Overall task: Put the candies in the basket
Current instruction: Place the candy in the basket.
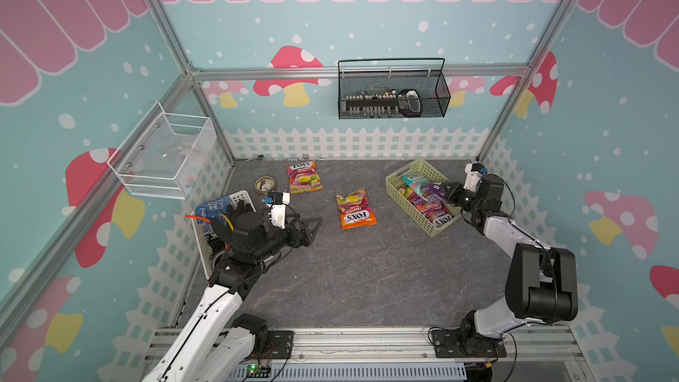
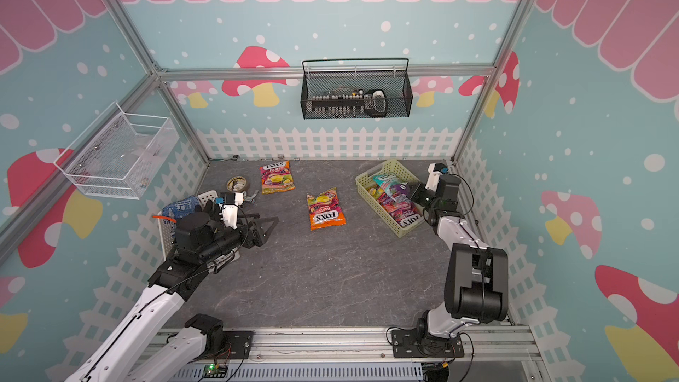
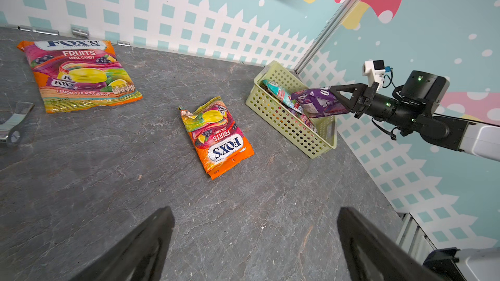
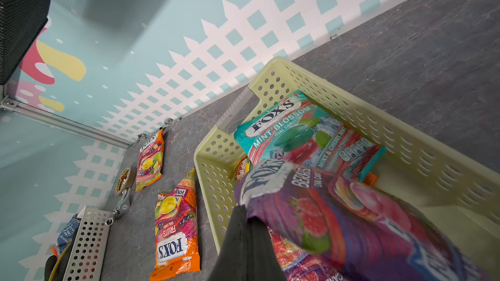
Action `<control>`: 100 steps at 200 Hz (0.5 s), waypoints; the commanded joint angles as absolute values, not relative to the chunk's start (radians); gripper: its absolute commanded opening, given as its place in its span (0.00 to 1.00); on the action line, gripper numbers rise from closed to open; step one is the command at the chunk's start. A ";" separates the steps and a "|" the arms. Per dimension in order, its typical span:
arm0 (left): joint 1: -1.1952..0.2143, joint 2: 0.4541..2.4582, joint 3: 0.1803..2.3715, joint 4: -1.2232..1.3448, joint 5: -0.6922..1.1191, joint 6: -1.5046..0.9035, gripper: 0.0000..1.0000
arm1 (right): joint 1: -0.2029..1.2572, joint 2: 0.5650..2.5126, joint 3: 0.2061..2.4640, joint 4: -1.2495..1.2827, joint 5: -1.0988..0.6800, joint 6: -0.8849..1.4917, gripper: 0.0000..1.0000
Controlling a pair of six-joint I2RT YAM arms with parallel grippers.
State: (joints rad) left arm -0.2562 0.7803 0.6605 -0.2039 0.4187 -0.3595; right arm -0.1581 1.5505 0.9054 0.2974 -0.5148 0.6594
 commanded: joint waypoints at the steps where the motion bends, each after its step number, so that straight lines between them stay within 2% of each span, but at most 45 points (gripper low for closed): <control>1: -0.252 0.762 0.644 -0.189 0.414 -0.356 0.99 | -0.159 1.564 0.949 0.365 -0.546 0.657 0.00; 59: -0.253 0.759 0.642 -0.189 0.412 -0.356 0.99 | -0.159 1.646 1.074 0.427 -0.616 0.671 0.00; 100: -0.252 0.749 0.639 -0.189 0.405 -0.356 0.99 | -0.159 1.613 0.909 0.427 -0.618 0.700 0.00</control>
